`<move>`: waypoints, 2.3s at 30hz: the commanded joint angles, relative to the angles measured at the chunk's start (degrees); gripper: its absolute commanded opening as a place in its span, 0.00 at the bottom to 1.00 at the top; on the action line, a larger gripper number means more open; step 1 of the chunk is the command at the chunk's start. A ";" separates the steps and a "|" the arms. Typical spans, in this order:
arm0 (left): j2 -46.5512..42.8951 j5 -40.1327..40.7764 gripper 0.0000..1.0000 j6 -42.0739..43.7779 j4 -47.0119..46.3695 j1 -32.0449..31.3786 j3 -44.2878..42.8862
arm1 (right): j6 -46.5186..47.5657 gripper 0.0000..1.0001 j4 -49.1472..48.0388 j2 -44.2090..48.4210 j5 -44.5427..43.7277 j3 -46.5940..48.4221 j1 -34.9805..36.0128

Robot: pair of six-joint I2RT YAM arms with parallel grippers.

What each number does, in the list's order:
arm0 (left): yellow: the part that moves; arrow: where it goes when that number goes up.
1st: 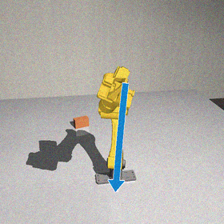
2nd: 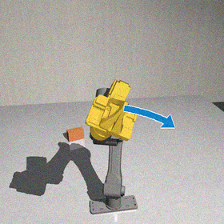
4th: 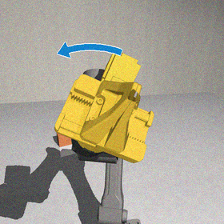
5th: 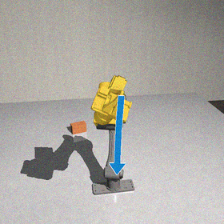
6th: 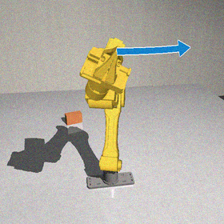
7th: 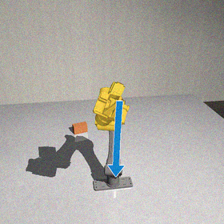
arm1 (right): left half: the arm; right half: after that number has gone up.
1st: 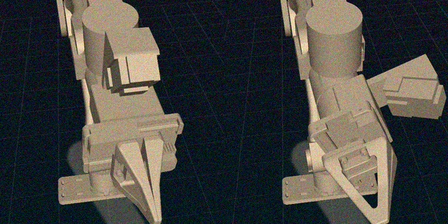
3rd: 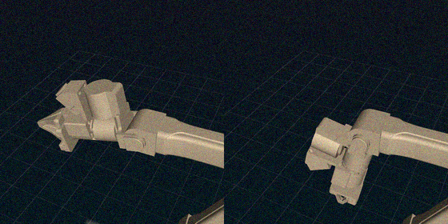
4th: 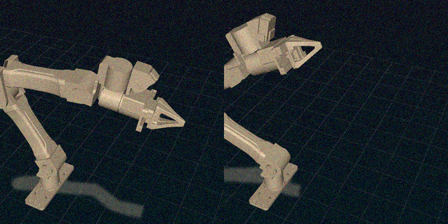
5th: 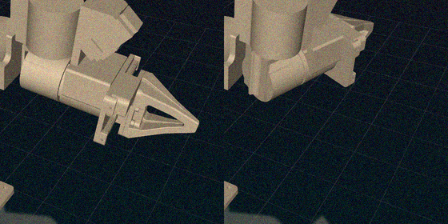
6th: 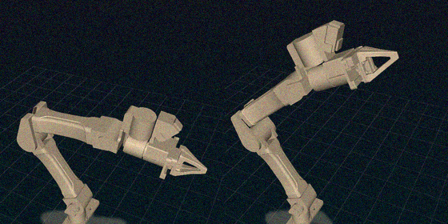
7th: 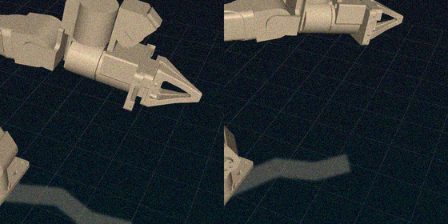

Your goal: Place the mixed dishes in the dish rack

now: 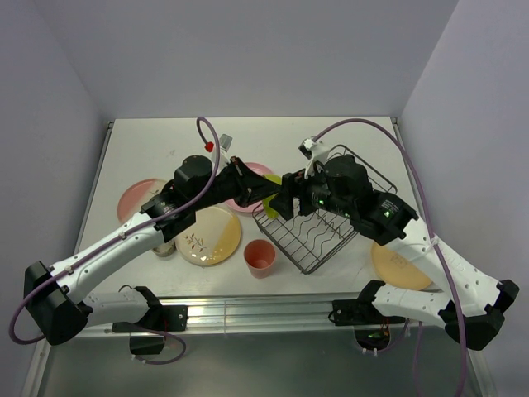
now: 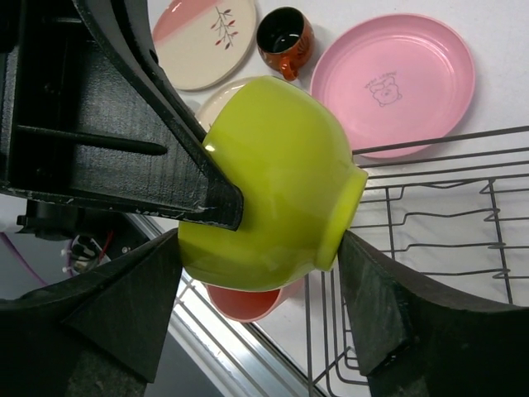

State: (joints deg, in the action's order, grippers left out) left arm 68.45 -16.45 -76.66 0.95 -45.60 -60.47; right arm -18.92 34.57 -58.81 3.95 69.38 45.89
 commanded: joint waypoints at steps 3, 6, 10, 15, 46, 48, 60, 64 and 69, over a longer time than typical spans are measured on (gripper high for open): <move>-1.03 -0.43 0.00 0.99 -3.24 -0.36 -1.94 | -1.30 0.72 -3.19 0.62 -0.78 -0.30 0.69; -0.51 -0.78 0.00 1.16 -3.33 -0.36 -2.20 | -1.47 0.37 -2.67 0.53 -1.66 -0.04 0.69; -0.15 -1.39 0.00 1.69 -3.85 -0.36 -2.11 | -1.65 0.00 -2.40 0.53 -3.15 -0.21 0.78; 1.16 -1.92 0.28 2.92 -3.33 -0.36 -3.08 | -1.91 0.00 -2.40 1.41 -6.14 -1.18 0.69; -8.15 23.49 0.98 16.54 22.52 6.67 -3.09 | -3.58 0.00 21.23 -21.16 -42.61 14.80 -10.20; -8.33 22.43 0.98 17.33 22.43 6.58 -2.20 | -3.58 0.00 22.21 -25.54 -44.36 16.13 -12.74; -9.12 20.48 0.96 20.32 23.39 6.67 1.40 | -6.04 0.00 24.67 -44.89 -50.26 24.39 -17.15; -9.38 22.07 0.96 21.11 24.98 6.76 1.40 | -5.78 0.00 23.97 -48.94 -52.02 25.18 -17.06; -8.77 23.30 0.96 21.47 25.94 6.84 1.93 | -6.22 0.00 24.40 -53.50 -54.48 25.97 -17.06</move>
State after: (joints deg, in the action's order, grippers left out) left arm 60.45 5.08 -57.17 25.82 -38.92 -58.78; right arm -23.79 58.15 -110.48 -44.82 91.98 28.51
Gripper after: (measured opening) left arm 0.962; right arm 0.752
